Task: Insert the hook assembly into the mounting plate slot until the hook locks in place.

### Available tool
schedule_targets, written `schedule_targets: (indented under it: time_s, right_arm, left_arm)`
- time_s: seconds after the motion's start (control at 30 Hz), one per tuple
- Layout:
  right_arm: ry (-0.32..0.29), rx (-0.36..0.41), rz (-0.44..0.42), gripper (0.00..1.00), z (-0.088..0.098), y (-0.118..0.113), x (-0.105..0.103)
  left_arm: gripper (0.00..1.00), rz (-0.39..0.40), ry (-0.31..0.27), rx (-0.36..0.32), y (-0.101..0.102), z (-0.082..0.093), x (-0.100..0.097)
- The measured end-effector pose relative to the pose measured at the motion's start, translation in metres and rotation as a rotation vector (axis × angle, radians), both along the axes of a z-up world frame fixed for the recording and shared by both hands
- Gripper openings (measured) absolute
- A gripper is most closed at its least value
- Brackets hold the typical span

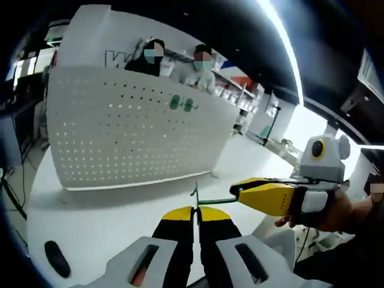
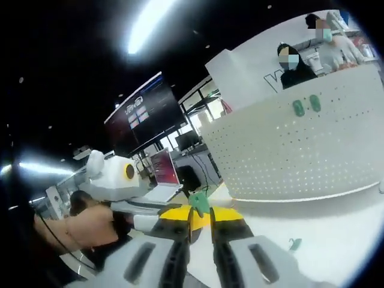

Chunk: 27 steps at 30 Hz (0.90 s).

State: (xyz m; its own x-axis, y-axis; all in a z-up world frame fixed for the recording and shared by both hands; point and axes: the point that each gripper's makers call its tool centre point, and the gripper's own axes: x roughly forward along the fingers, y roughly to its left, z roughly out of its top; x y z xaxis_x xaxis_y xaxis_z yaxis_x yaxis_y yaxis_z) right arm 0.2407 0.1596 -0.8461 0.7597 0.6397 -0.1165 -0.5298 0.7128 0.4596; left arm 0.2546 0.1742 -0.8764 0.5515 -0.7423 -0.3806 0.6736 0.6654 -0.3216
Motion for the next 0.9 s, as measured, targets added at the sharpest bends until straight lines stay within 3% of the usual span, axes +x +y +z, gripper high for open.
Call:
schedule_targets:
  time_s: [0.23,0.47,0.67,0.9]
  right_arm:
    - [0.012,0.022,0.022,0.09,-0.001,0.003,0.002]
    - [0.01,-0.005,0.079,0.08,-0.003,0.009,0.001]
    - [0.029,0.068,0.109,0.07,0.003,0.014,0.0]
    - [0.056,0.098,0.117,0.08,0.001,0.013,-0.002]
  left_arm:
    - [0.01,-0.032,-0.005,-0.006,-0.003,0.0,-0.002]
    - [0.01,-0.061,-0.017,0.024,-0.004,0.001,-0.004]
    - [0.01,-0.083,-0.015,-0.012,-0.006,0.005,-0.006]
    - [0.01,-0.094,-0.013,-0.008,-0.008,0.005,-0.008]
